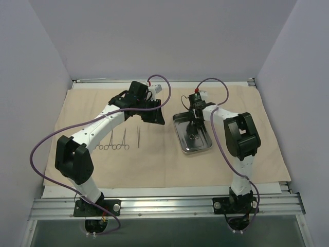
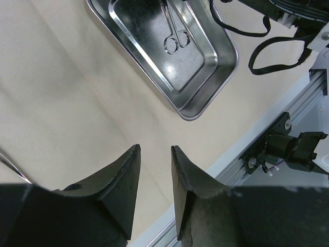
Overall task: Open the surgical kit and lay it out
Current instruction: Pick up the medical item from the container.
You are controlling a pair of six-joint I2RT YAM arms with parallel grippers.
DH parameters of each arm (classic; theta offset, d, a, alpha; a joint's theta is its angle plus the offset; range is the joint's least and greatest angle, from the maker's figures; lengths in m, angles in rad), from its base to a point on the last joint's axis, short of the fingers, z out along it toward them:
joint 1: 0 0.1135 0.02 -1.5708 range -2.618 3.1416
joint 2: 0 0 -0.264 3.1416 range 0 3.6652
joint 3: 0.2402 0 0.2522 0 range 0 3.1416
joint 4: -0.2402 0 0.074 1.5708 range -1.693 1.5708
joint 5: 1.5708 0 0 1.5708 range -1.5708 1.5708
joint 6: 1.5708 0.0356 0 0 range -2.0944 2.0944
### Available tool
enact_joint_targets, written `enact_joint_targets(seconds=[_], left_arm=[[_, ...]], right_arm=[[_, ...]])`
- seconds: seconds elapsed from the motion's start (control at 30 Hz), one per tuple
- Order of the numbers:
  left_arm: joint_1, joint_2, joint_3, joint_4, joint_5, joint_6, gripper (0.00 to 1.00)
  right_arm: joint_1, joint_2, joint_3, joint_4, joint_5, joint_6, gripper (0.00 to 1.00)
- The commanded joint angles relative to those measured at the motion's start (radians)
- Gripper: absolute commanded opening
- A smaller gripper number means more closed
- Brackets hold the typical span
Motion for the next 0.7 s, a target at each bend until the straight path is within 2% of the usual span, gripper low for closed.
enact_joint_targets(seconds=[0.0, 0.23, 0.33, 0.37, 0.43, 0.67], left_arm=[[-0.006, -0.031, 0.013, -0.002, 0.022, 0.025, 0.39], [-0.006, -0.035, 0.007, -0.004, 0.023, 0.030, 0.39], [-0.005, -0.038, 0.006, -0.002, 0.020, 0.034, 0.39], [-0.005, -0.035, 0.006, -0.004, 0.020, 0.034, 0.39], [-0.005, -0.032, 0.006, -0.005, 0.022, 0.036, 0.39], [-0.005, -0.018, 0.015, -0.002, 0.020, 0.042, 0.39]], right_arm=[[0.007, 0.055, 0.032, -0.002, 0.028, -0.005, 0.31], [0.007, 0.099, 0.062, -0.023, 0.015, -0.010, 0.26], [0.007, 0.112, 0.070, -0.042, 0.008, -0.019, 0.16], [0.007, 0.115, 0.075, -0.055, 0.003, -0.028, 0.07], [0.007, 0.121, 0.081, -0.072, -0.009, -0.042, 0.00], [0.010, 0.041, 0.072, -0.120, -0.043, -0.042, 0.00]])
